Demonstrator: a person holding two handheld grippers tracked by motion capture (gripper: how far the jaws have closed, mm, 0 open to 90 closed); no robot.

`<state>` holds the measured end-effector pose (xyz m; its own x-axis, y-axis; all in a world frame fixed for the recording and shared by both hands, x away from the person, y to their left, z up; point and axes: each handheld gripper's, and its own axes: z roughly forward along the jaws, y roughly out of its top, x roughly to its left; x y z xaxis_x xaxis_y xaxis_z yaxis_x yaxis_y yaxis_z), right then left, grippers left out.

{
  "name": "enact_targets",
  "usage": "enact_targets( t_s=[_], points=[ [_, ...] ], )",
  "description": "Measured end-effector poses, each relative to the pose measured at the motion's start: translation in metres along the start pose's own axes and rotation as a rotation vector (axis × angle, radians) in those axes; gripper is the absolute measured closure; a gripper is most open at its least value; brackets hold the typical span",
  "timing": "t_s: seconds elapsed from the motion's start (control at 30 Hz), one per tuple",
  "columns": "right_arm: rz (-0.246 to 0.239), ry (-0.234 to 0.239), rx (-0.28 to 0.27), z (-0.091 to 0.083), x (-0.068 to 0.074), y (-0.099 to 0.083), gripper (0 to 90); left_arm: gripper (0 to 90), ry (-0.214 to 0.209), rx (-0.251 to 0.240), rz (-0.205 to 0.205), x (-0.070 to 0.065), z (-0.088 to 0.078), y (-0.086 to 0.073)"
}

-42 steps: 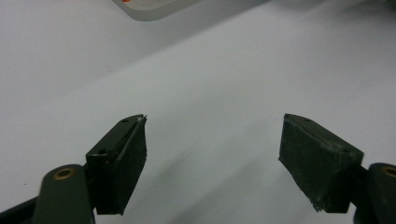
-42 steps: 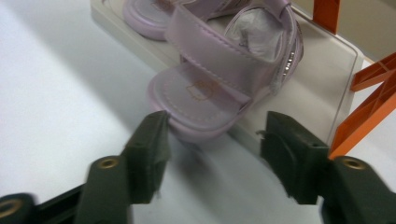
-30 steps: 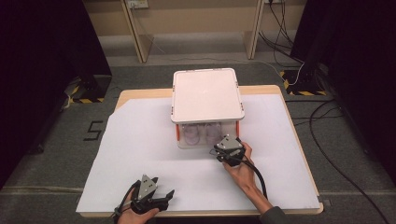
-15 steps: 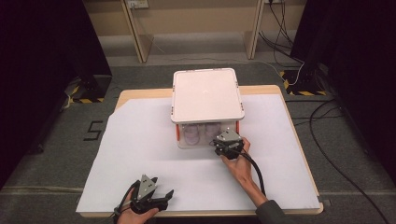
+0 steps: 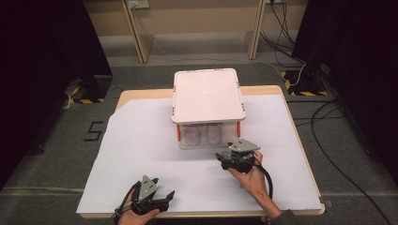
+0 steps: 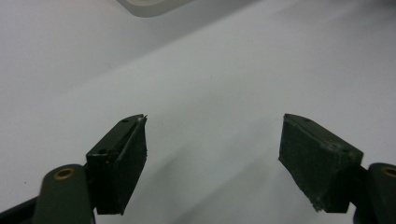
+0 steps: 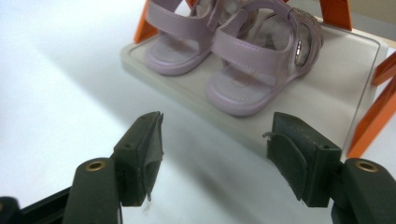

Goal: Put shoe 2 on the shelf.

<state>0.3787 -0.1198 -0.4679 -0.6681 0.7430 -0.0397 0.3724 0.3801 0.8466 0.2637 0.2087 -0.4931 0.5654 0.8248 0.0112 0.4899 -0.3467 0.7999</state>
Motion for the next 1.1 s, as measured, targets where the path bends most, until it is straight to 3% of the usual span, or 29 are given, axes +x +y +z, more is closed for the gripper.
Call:
enact_targets(
  t_s=[0.23,0.53,0.83,1.1],
  points=[
    [0.035,0.037,-0.021,-0.019,0.0,-0.008,33.1,23.0,0.001,0.001,-0.002,0.001,0.0,0.0],
    [0.078,0.085,-0.007,-0.035,0.002,-0.023,28.7,22.9,0.002,0.0,-0.002,0.001,0.001,-0.001],
    [0.132,0.091,-0.001,-0.048,0.002,-0.034,17.8,22.9,0.002,0.002,-0.002,0.001,0.001,-0.001],
    [0.131,0.125,-0.025,-0.066,0.003,-0.044,16.1,22.7,0.001,0.003,-0.003,0.0,0.001,-0.001]
  ],
)
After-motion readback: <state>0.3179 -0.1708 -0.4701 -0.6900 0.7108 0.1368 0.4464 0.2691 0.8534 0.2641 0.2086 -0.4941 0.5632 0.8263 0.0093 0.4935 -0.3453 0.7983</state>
